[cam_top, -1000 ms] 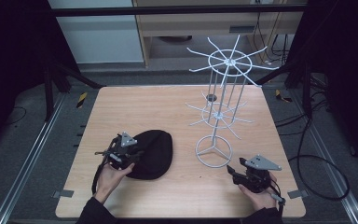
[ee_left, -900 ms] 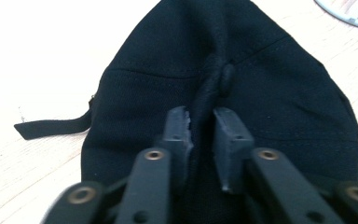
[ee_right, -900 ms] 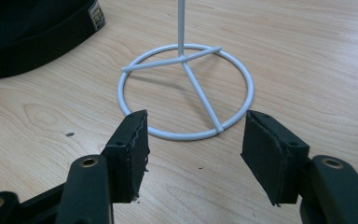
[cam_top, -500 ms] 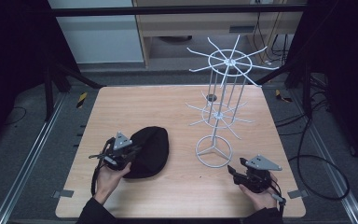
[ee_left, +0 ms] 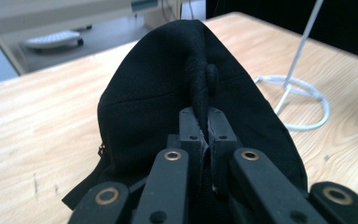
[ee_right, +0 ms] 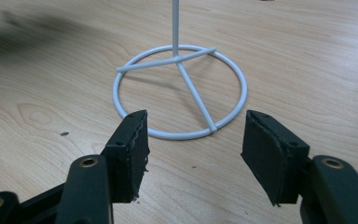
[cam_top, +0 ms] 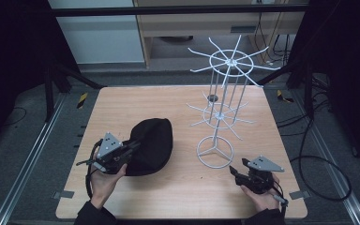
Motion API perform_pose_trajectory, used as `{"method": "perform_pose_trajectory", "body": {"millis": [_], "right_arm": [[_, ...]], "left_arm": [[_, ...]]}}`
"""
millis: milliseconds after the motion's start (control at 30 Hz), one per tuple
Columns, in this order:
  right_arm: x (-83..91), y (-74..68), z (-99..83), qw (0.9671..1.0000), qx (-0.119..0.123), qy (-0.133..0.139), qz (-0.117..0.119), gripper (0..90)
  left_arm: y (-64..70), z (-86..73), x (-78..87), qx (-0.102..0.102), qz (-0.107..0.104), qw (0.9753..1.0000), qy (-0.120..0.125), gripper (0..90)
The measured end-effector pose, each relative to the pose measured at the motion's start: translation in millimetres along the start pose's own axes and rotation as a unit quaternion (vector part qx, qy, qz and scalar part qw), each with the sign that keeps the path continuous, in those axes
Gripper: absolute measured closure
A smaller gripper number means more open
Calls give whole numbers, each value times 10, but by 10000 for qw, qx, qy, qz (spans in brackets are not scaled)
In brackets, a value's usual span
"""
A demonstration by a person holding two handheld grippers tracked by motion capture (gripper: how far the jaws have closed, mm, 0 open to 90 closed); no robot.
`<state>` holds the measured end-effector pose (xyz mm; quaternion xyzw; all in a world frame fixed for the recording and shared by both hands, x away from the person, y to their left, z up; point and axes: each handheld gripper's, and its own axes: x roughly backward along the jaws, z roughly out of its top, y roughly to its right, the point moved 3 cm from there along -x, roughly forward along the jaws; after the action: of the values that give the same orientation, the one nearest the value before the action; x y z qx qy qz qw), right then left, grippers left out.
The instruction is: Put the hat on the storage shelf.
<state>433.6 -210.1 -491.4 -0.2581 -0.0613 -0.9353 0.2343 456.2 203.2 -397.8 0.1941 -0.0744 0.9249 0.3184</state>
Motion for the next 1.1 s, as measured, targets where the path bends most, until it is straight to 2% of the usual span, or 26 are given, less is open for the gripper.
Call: {"method": "perform_pose_trajectory", "body": {"millis": [133,267,300,333,400,567,700,800,933,1100], "right_arm": [[3,0,1,10000,-11,3,-5,407],[3,0,0,10000,1,8,-10,405],[2,0,0,10000,1,8,-11,405],[2,1,0,10000,5,8,-14,405],[3,3,1,10000,3,14,-18,405],[4,5,1,10000,6,22,-26,403],[5,7,1,10000,4,30,-31,402],[6,5,3,10000,-15,42,-31,402],[1,-2,3,10000,8,31,-38,401],[4,4,-1,10000,4,36,-54,400]], "left_arm": [[44,94,115,66,-99,9994,326,866],[79,188,253,68,-110,9975,695,866],[79,188,253,68,-110,9975,695,866],[90,228,319,74,-111,9963,845,866],[97,265,378,93,-126,9951,977,866],[95,331,493,202,-206,9921,1224,866],[88,374,569,232,-192,9896,1404,866],[76,437,633,215,-180,9870,1580,866],[70,519,719,196,-171,9824,1848,866],[53,668,822,227,-231,9754,2181,866]]}}
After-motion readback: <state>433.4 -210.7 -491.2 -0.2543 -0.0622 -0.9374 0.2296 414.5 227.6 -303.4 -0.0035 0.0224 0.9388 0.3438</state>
